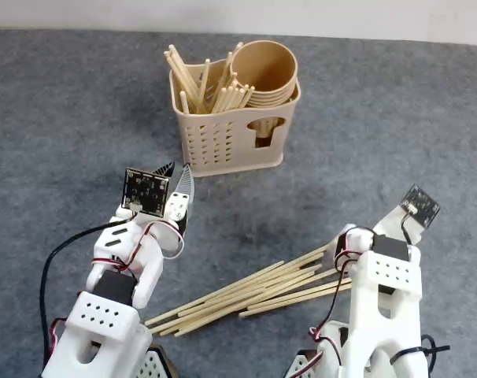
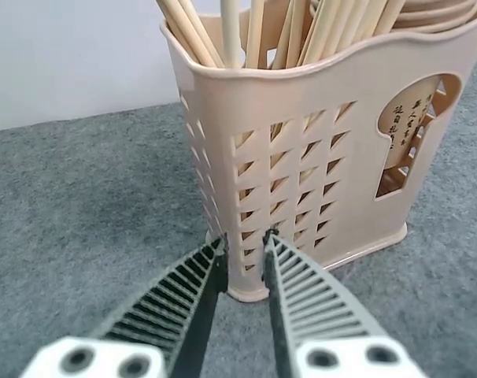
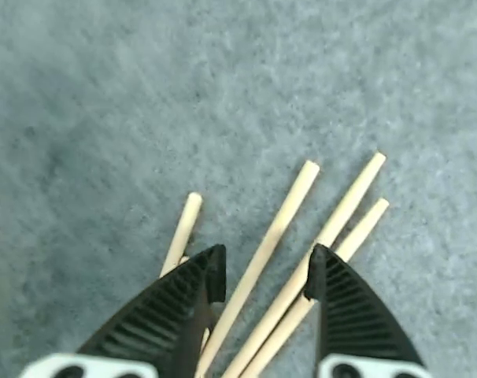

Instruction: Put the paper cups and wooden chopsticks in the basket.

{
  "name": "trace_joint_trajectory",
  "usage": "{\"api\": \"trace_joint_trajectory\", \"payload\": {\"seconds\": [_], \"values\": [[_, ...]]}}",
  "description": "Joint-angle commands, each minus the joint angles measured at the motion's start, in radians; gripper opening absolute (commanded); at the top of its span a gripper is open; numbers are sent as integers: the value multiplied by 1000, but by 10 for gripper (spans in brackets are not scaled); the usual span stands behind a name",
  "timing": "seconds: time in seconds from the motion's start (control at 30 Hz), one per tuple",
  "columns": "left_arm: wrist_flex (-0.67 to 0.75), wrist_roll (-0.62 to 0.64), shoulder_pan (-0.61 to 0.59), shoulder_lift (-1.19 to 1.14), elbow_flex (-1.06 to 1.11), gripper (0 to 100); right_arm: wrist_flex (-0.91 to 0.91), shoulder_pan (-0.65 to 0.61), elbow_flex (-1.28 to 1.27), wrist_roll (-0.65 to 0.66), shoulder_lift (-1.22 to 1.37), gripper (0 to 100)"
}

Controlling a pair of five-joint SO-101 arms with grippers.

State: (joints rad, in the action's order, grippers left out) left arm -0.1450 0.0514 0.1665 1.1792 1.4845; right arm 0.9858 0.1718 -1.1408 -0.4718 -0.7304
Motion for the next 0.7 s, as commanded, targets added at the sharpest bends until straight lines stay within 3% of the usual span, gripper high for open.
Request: {"api": "trace_joint_trajectory", "payload": {"seconds": [0.0,0.2,0.47,0.67], "values": [[-2,6,19,22,-10,94,-53,-13,47,-6,4,168],[-3,6,19,22,-10,94,-111,-16,47,-2,4,108],[-3,6,19,22,-10,94,-117,-16,39,34,5,109],[-3,6,19,22,-10,94,-113,-10,53,28,196,109]]}}
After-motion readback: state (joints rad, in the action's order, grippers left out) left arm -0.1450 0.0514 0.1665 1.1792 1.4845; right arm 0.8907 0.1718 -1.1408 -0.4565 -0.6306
